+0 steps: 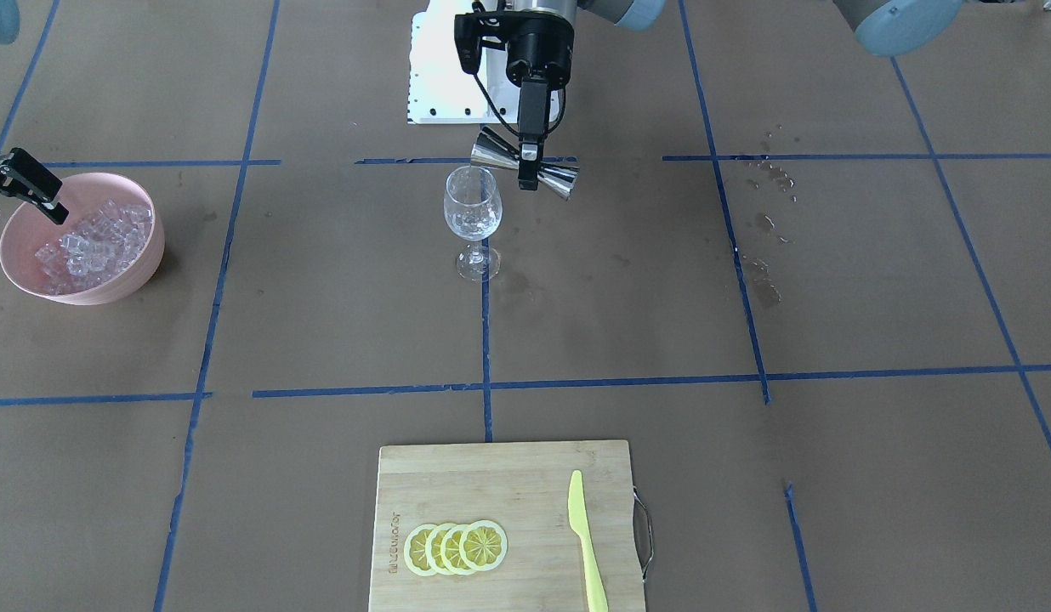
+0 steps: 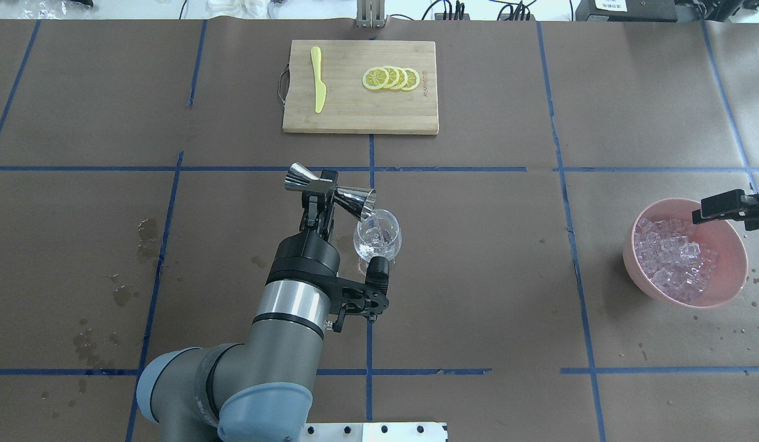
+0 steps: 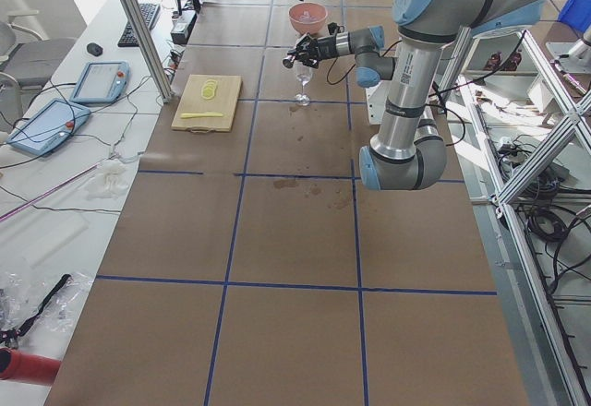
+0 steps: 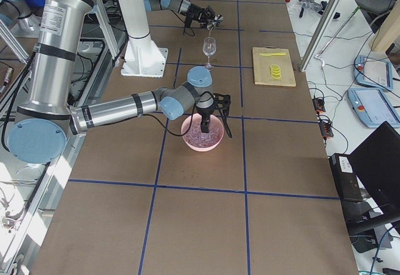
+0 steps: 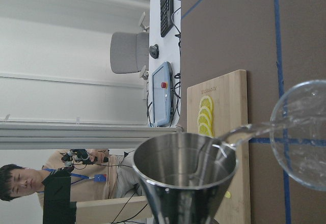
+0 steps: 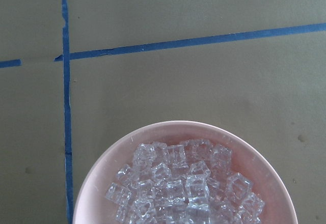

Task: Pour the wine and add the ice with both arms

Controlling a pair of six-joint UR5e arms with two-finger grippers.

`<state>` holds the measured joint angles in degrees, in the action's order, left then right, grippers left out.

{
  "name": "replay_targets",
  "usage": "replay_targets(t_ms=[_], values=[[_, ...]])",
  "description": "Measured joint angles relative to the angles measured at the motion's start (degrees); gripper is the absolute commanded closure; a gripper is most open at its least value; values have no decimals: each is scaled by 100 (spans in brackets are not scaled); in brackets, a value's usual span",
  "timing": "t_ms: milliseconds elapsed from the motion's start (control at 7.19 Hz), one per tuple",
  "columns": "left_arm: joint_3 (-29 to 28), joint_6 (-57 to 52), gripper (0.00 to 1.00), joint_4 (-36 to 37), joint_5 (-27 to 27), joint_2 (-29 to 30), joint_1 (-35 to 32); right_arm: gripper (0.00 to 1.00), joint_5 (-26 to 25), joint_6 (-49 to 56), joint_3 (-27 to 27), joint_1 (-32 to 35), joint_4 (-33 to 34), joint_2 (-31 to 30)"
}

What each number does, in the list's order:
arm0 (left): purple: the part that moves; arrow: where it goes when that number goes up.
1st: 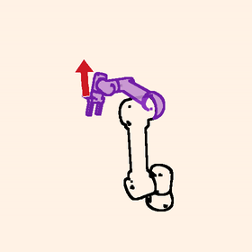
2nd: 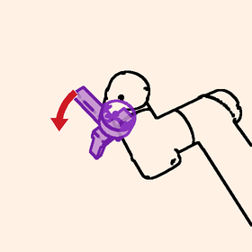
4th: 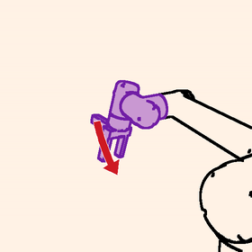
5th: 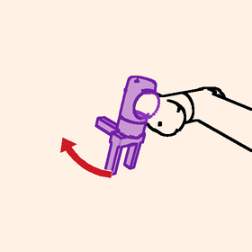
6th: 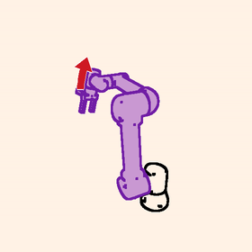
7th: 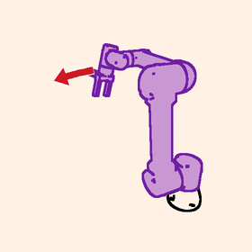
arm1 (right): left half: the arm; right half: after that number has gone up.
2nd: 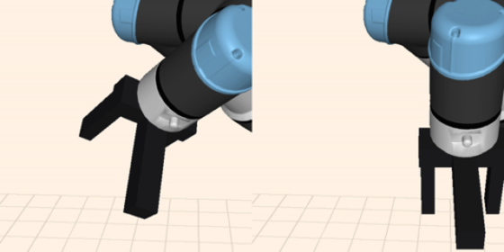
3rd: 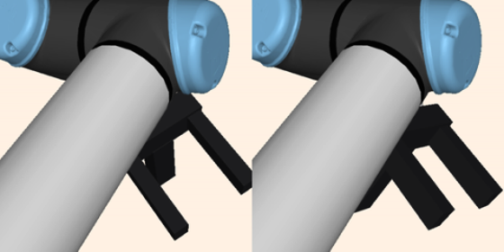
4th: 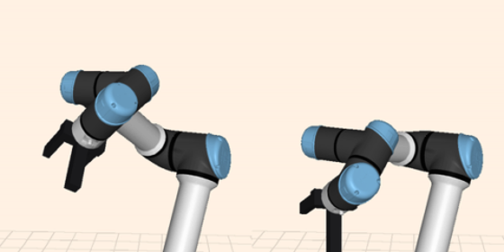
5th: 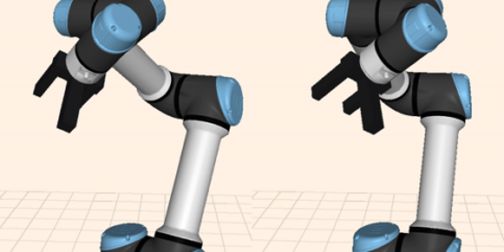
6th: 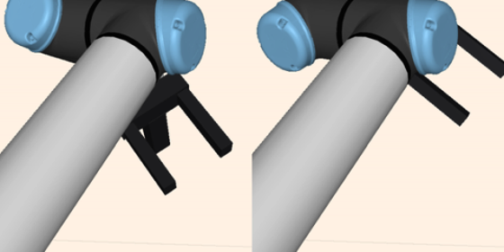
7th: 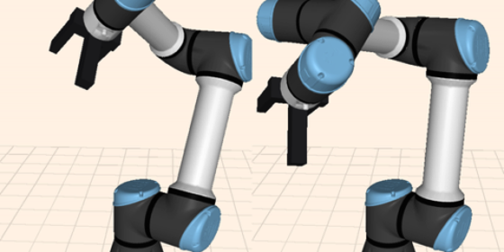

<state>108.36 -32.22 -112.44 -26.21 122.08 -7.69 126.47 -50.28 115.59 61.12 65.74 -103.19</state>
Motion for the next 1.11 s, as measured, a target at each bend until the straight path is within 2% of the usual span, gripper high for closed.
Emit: replay_targets(t_ms=[696, 1113], values=[[-13, -160, 100, -39, 62, -19, 4, 0, 2, 0, -4, -1, 0, 0], [88, -88, 100, -440, 48, -160, -47, 0, -10, 2, -17, -1, 0, 13]])
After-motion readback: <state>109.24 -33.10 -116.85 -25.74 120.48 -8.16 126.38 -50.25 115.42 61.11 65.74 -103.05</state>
